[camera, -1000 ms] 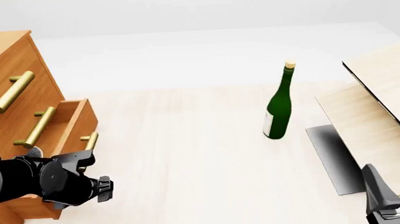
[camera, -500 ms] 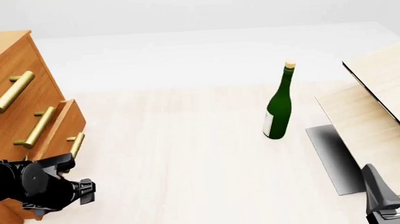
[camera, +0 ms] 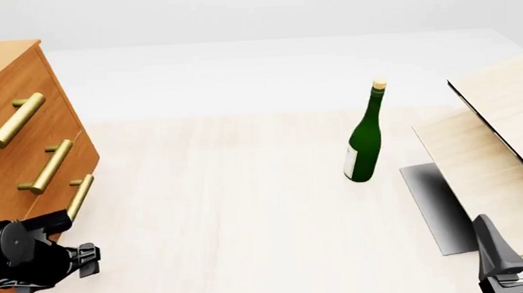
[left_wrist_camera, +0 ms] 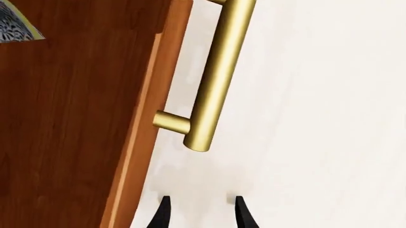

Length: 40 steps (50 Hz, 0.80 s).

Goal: Put the bowl in the bottom drawer of the cabinet and close it.

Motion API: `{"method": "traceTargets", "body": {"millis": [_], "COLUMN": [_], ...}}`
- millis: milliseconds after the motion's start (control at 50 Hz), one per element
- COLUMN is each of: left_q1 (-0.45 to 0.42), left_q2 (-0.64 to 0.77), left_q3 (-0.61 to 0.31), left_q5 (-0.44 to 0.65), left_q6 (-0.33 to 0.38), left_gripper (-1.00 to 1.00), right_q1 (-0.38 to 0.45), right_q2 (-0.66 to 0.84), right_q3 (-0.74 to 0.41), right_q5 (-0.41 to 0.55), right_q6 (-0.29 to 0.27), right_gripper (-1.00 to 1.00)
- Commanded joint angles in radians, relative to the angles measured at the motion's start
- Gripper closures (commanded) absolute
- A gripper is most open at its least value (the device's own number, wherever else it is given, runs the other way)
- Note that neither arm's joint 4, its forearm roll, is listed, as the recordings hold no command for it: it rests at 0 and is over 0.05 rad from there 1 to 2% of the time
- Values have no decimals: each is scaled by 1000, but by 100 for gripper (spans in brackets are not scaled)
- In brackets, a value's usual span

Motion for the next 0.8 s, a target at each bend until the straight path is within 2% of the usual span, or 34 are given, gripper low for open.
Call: {"method": "traceTargets", "body": {"millis": [20,100,220,240,260,280,320,340,400,420,500,520,560,580,720,800], "left_q1": [61,38,96,162,152,223,248,310,336,373,362,391,395,443,494,552], "left_q2": [28,15,3,-11,-13,-33,-39,-69,-37,-45,-26,-35,-34,-56,-72,-95], "left_q3": [-27,-40,-40,-36,-39,-33,-34,-28,-25,-19,-25,-22,-25,-14,2,15], "left_q5": [8,14,12,11,9,10,6,3,-4,-9,-14,-15,-15,-19,-29,-30], "left_q6": [-115,-192,-216,-183,-205,-161,-160,-113,-116,-81,-98,-85,-81,-49,-9,15], "left_gripper": [-100,-100,-100,-100,-100,-100,-100,-100,-100,-100,-100,-100,-100,-100,-100,-100], "right_q1": [0,0,0,0,0,0,0,0,0,0,0,0,0,0,0,0], "right_q2": [0,0,0,0,0,0,0,0,0,0,0,0,0,0,0,0], "right_q3": [0,0,0,0,0,0,0,0,0,0,0,0,0,0,0,0], "right_q5": [0,0,0,0,0,0,0,0,0,0,0,0,0,0,0,0], "right_q6": [0,0,0,0,0,0,0,0,0,0,0,0,0,0,0,0], "right_gripper": [-100,-100,-100,-100,-100,-100,-100,-100,-100,-100,-100,-100,-100,-100,-100,-100]}}
